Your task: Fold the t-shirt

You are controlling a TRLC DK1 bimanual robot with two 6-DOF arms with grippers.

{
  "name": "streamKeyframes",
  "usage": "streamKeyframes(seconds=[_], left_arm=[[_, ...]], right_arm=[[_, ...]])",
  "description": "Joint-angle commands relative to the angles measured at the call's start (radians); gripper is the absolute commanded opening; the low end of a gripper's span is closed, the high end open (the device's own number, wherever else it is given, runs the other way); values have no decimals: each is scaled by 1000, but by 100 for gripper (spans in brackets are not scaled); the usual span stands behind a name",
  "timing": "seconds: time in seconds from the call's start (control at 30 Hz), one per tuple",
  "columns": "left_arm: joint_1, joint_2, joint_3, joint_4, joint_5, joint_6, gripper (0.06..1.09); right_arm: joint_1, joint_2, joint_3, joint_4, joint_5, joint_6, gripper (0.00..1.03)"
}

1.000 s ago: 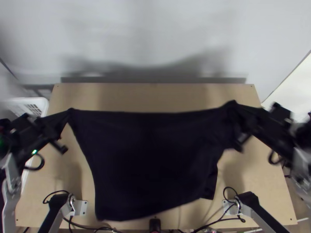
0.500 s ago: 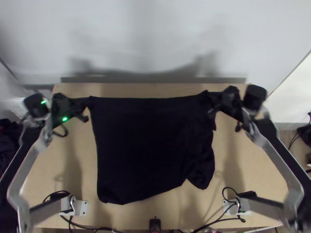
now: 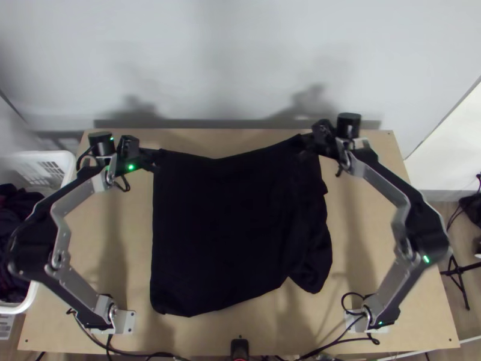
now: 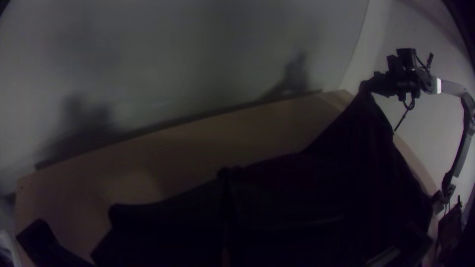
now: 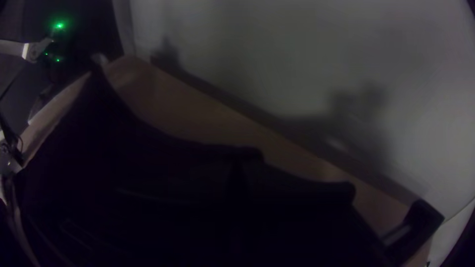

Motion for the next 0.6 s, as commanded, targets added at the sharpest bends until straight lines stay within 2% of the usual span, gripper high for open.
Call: streamKeyframes(seconds=[0.0, 0.13, 0.3, 0.43, 0.57], left_arm=[[9, 165, 143, -56, -39, 6, 10], [28, 219, 209, -90, -65, 3, 10], [61, 251, 267, -119, -91, -2, 10], [45, 265, 313, -182, -93, 7, 10], [15, 268, 319, -188, -111, 6, 10]], right_arm=[[-15, 278, 278, -112, 60, -26, 3], [-49, 367, 415, -187, 60, -25, 3], [-76, 416, 511, -210, 82, -25, 3], [-49, 490, 652, -369, 78, -81, 3], [-52, 499, 652, -379, 77, -80, 3]])
